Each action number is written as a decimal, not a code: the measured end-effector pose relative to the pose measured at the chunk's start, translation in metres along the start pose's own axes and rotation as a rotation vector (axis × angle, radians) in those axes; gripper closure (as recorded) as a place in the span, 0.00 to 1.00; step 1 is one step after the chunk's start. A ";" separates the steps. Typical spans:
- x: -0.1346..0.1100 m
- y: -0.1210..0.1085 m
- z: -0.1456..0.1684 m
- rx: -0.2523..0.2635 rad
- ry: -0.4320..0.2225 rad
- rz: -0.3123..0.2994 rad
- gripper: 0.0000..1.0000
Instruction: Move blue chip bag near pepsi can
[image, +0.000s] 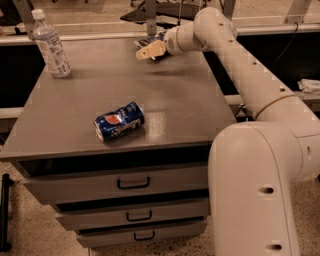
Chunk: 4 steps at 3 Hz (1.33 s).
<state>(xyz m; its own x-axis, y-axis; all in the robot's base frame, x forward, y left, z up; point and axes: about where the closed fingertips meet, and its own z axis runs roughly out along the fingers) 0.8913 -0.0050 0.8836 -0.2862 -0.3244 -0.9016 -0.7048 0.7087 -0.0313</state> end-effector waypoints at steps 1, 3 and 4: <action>0.002 0.001 0.012 0.019 0.014 -0.018 0.00; 0.020 -0.012 0.029 0.080 0.071 -0.062 0.41; 0.025 -0.017 0.032 0.102 0.090 -0.084 0.64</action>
Offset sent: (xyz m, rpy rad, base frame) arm 0.0247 -0.0024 -0.0284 -0.1395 -0.0262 -0.0682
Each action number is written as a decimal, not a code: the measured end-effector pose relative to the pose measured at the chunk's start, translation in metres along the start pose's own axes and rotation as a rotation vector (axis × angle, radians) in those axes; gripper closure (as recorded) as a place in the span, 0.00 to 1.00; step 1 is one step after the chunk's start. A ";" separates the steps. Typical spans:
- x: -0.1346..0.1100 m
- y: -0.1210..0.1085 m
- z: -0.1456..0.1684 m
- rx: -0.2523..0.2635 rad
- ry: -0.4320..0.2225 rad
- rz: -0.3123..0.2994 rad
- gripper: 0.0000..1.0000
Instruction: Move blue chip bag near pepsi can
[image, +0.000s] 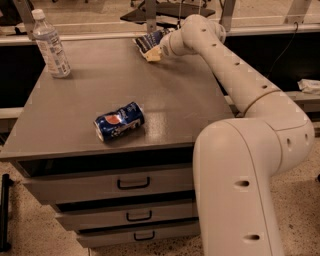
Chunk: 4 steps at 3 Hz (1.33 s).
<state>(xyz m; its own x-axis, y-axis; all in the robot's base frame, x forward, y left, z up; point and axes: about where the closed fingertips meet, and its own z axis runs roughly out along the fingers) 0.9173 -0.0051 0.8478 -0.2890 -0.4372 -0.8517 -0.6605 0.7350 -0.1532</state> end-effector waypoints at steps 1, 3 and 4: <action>-0.004 -0.008 -0.008 0.029 -0.003 -0.030 0.88; -0.044 0.003 -0.064 -0.009 -0.089 -0.187 1.00; -0.043 0.037 -0.083 -0.156 -0.095 -0.300 1.00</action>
Offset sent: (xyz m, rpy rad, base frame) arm -0.0215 -0.0240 0.0758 -0.0724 -0.1901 0.0297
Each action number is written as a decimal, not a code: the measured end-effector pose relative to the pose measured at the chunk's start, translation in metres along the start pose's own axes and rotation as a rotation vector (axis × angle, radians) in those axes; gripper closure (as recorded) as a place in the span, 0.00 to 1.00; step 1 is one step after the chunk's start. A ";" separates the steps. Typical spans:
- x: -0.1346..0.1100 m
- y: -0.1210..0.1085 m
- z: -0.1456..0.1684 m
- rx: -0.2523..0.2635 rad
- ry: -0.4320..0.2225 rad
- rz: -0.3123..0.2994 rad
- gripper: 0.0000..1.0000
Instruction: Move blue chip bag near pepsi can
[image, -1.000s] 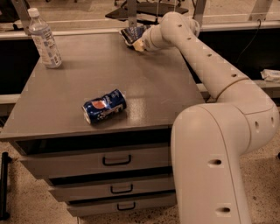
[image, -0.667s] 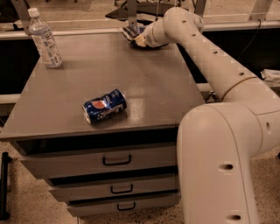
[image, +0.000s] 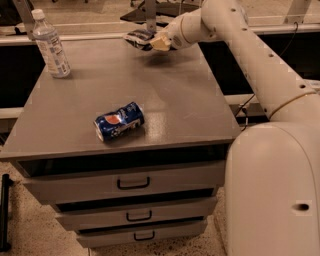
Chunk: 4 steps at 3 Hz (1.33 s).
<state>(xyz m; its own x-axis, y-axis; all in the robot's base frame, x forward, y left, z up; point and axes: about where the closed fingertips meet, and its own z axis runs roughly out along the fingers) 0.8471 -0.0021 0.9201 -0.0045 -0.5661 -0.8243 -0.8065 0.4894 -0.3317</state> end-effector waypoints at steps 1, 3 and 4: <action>0.010 0.034 -0.019 -0.163 -0.019 -0.109 1.00; 0.056 0.099 -0.080 -0.472 0.013 -0.242 1.00; 0.083 0.136 -0.122 -0.636 0.049 -0.268 1.00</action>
Offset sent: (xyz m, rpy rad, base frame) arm -0.1547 -0.0557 -0.0526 -0.2196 0.1603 0.6544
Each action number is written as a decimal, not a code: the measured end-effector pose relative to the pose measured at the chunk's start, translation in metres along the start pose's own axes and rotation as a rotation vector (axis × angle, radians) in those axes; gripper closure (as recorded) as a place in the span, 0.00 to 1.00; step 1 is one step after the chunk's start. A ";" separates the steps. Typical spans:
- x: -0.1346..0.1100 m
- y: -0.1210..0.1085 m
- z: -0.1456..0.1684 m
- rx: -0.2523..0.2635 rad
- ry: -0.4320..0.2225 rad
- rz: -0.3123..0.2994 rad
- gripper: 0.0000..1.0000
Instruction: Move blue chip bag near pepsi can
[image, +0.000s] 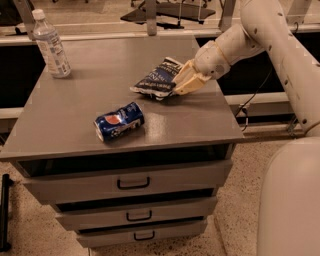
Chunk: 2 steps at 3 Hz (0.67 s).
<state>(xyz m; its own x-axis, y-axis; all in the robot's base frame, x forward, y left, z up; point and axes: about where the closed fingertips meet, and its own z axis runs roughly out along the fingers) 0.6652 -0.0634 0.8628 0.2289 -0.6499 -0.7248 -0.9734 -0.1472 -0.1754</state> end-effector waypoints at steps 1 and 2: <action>0.002 0.026 -0.005 -0.077 0.004 -0.019 1.00; 0.001 0.033 -0.003 -0.120 0.011 -0.034 0.82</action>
Offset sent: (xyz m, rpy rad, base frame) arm -0.0535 -0.0198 -0.0030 -0.0821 0.1008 0.1938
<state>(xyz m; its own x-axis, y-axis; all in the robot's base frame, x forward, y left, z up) 0.6336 -0.0714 0.8584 0.2626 -0.6511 -0.7122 -0.9591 -0.2570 -0.1187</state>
